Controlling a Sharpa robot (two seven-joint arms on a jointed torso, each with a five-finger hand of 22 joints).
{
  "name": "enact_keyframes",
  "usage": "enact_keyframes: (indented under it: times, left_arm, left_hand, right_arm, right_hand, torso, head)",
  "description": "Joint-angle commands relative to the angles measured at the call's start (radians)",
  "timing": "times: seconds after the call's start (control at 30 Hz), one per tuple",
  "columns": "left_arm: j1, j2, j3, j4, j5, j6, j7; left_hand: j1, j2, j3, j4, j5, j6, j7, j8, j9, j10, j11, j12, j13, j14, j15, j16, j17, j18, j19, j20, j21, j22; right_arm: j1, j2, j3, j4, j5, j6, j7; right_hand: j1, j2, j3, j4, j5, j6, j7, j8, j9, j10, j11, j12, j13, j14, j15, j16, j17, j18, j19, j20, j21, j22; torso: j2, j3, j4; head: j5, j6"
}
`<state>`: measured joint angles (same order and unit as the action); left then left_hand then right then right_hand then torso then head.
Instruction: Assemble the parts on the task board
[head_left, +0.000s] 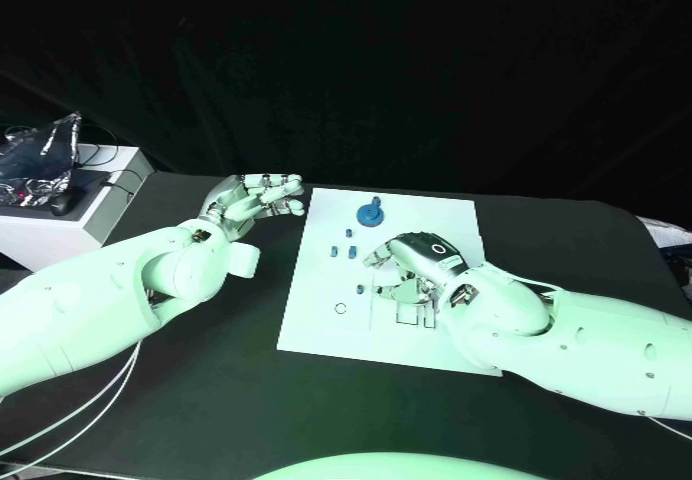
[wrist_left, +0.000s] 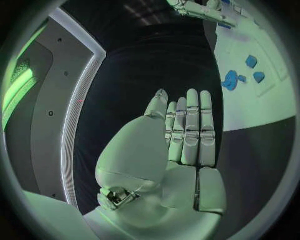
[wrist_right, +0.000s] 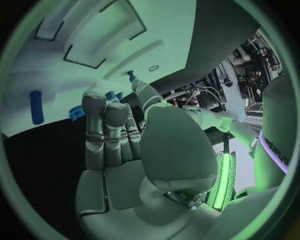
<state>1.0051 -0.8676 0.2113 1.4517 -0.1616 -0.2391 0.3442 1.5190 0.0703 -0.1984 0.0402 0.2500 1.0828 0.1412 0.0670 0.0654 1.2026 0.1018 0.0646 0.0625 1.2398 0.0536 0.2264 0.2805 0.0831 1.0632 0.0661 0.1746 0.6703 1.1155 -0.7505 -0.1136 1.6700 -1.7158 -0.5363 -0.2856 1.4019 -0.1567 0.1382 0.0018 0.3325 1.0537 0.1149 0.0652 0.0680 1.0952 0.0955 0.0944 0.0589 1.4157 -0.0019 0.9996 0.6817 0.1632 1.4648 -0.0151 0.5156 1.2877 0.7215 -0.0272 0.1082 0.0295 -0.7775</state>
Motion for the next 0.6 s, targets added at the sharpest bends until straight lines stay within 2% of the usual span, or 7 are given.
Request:
enact_keyframes:
  times: [0.03, 0.13, 0.2, 0.27, 0.33, 0.43, 0.6]
  left_arm:
    - [0.000, 0.001, 0.001, 0.000, -0.005, 0.017, 0.004]
    - [0.000, 0.002, 0.001, -0.003, -0.005, 0.019, 0.004]
    - [0.000, 0.003, 0.001, -0.004, -0.005, 0.020, 0.004]
    - [-0.001, 0.004, 0.001, -0.007, -0.005, 0.022, 0.004]
    - [-0.002, 0.005, 0.001, -0.009, -0.005, 0.022, 0.004]
    - [-0.005, 0.007, 0.001, -0.012, -0.005, 0.024, 0.003]
    - [-0.011, 0.007, 0.001, -0.013, -0.005, 0.028, 0.001]
  left_hand:
    - [-0.001, -0.002, 0.001, 0.005, -0.003, 0.001, 0.005, -0.002, -0.001, -0.007, 0.001, -0.002, -0.001, -0.007, 0.002, 0.003, -0.001, -0.006, 0.001, 0.001, -0.003, -0.002]
    - [-0.001, -0.002, 0.001, 0.005, -0.003, 0.001, 0.005, -0.002, -0.001, -0.007, 0.001, -0.002, -0.001, -0.007, 0.002, 0.003, -0.001, -0.006, 0.001, 0.001, -0.003, -0.002]
    - [0.000, -0.001, 0.001, 0.005, -0.003, 0.001, 0.005, -0.002, -0.001, -0.007, 0.000, -0.001, -0.001, -0.007, 0.001, 0.003, -0.001, -0.005, 0.002, 0.001, -0.003, -0.002]
    - [0.000, -0.001, 0.001, 0.005, -0.003, 0.001, 0.005, -0.002, -0.001, -0.006, 0.000, -0.001, -0.001, -0.006, 0.001, 0.003, -0.001, -0.005, 0.002, 0.001, -0.003, -0.003]
    - [0.000, -0.001, 0.001, 0.005, -0.003, 0.001, 0.005, -0.002, -0.001, -0.006, 0.000, -0.001, -0.001, -0.006, 0.001, 0.003, -0.001, -0.005, 0.002, 0.001, -0.003, -0.003]
    - [0.000, -0.001, 0.001, 0.005, -0.003, 0.001, 0.005, -0.002, -0.001, -0.006, 0.000, -0.001, -0.001, -0.006, 0.001, 0.003, -0.001, -0.005, 0.002, 0.001, -0.003, -0.003]
    - [0.002, -0.002, 0.001, 0.004, -0.002, 0.002, 0.005, -0.002, -0.001, -0.006, -0.001, -0.002, -0.001, 0.003, -0.002, 0.016, 0.008, -0.004, 0.009, -0.002, 0.005, 0.002]
  right_arm:
    - [0.022, -0.032, 0.006, 0.010, 0.152, -0.021, 0.008]
    - [0.049, -0.071, 0.012, 0.009, 0.261, 0.013, 0.009]
    - [0.068, -0.099, 0.014, 0.005, 0.304, 0.050, 0.015]
    - [0.085, -0.123, 0.016, 0.000, 0.325, 0.097, 0.021]
    - [0.097, -0.140, 0.017, -0.007, 0.329, 0.145, 0.028]
    - [0.108, -0.156, 0.018, -0.022, 0.304, 0.215, 0.033]
    - [0.114, -0.158, 0.018, -0.041, 0.235, 0.275, 0.030]
  right_hand:
    - [-0.008, 0.003, 0.052, -0.033, 0.005, -0.014, 0.005, -0.004, -0.002, 0.073, -0.016, -0.018, 0.001, 0.002, -0.016, 0.008, -0.002, 0.022, 0.052, -0.013, 0.023, 0.008]
    - [-0.023, 0.001, 0.083, -0.056, 0.005, -0.008, 0.021, -0.004, -0.001, 0.095, -0.016, -0.028, 0.002, 0.002, -0.017, 0.014, 0.000, 0.015, 0.052, -0.019, 0.042, 0.015]
    - [-0.038, 0.001, 0.086, -0.066, 0.007, -0.005, 0.018, -0.003, -0.001, 0.100, -0.017, -0.028, 0.001, 0.001, -0.018, 0.018, 0.002, 0.013, 0.052, -0.019, 0.051, 0.019]
    - [-0.047, 0.003, 0.079, -0.076, 0.009, 0.003, 0.018, -0.003, -0.001, 0.098, -0.016, -0.028, 0.002, 0.000, -0.017, 0.020, 0.003, 0.013, 0.052, -0.019, 0.056, 0.022]
    - [-0.056, -0.001, 0.055, -0.080, 0.012, 0.001, 0.015, -0.003, -0.001, 0.083, -0.013, -0.027, 0.003, -0.001, -0.014, 0.023, 0.004, 0.012, 0.052, -0.017, 0.063, 0.025]
    - [-0.048, 0.010, 0.002, -0.095, -0.007, -0.003, 0.004, -0.003, -0.001, 0.063, -0.011, -0.026, 0.003, -0.002, -0.013, 0.027, 0.006, 0.013, 0.053, -0.015, 0.072, 0.030]
    - [-0.038, 0.014, -0.059, -0.086, -0.031, -0.016, -0.015, -0.003, 0.000, 0.047, -0.011, -0.022, 0.004, -0.003, -0.012, 0.031, 0.009, 0.012, 0.054, -0.014, 0.087, 0.036]
  torso:
    - [-0.001, -0.0003, -0.0013]
    - [-0.001, -0.0001, -0.0035]
    - [-0.001, -0.0003, -0.0031]
    - [-0.003, 0.0002, -0.0060]
    - [-0.003, 0.0002, -0.0081]
    - [-0.004, 0.0007, -0.0115]
    - [-0.004, 0.0019, -0.0115]
  head:
    - [-0.003, 0.004]
    - [-0.007, 0.010]
    - [-0.010, 0.014]
    - [-0.012, 0.017]
    - [-0.013, 0.021]
    - [-0.015, 0.025]
    - [-0.020, 0.027]
